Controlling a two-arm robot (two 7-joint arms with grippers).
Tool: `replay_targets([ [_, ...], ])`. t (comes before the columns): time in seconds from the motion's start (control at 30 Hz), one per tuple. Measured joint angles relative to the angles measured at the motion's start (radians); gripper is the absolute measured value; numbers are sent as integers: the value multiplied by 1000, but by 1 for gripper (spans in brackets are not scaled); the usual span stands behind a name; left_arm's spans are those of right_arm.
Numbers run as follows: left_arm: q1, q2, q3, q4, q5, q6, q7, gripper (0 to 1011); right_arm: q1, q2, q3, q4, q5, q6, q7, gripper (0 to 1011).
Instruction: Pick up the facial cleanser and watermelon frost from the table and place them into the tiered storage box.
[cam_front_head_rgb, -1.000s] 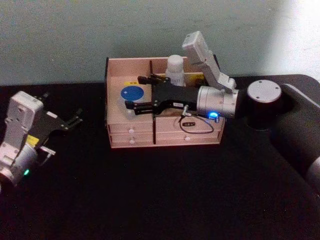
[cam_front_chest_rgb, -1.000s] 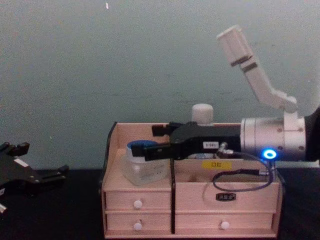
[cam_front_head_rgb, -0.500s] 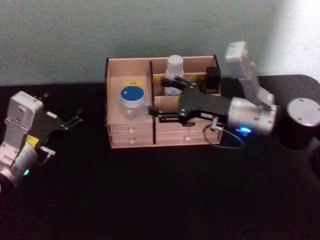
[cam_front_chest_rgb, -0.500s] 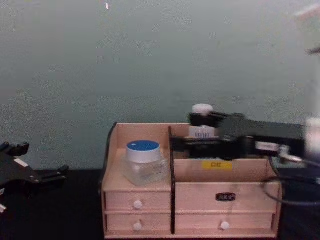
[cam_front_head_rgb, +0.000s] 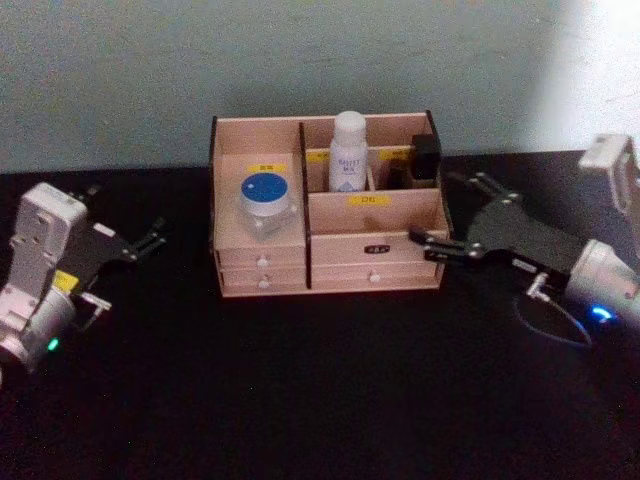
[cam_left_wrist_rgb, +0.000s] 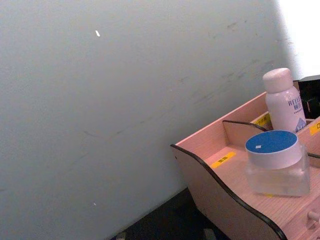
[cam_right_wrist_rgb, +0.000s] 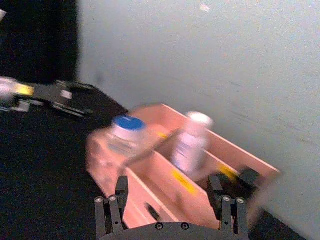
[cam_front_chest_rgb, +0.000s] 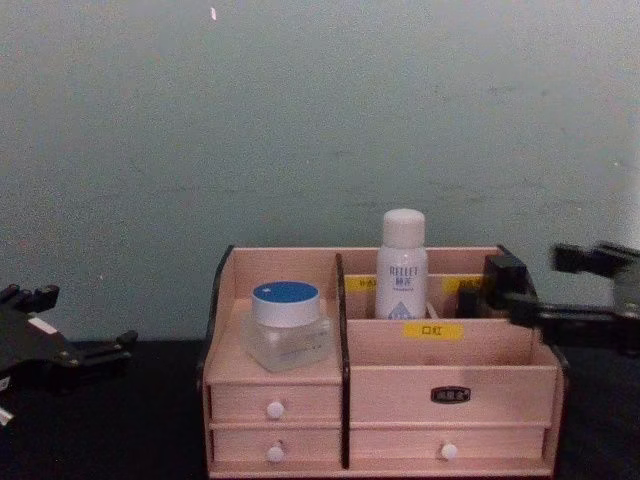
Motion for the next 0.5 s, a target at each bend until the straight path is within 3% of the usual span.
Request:
replay_targets([
  [0.07,0,0,0,0,0,0,0,1001,-31,7,19,-25,-28,13,-66,1003],
  [0.1,0,0,0,0,0,0,0,1001,-56,8,33,-45,-59,29,-132,1003],
  [0.2,0,0,0,0,0,0,0,1001,-91,-3,49,-71,-128,64,-254,1002],
  [0.23,0,0,0,0,0,0,0,1001,-106,-19,53,-78,-176,91,-333,1002],
  [0.3,0,0,0,0,0,0,0,1001,-115,-38,54,-79,-220,117,-403,1003],
  [0.37,0,0,0,0,0,0,0,1001,-122,-86,55,-59,-280,158,-509,1003],
  [0.4,0,0,0,0,0,0,0,1001,-122,-86,55,-59,-280,158,-509,1003],
  [0.5,0,0,0,0,0,0,0,1001,-123,-139,67,-21,-310,171,-587,1002],
])
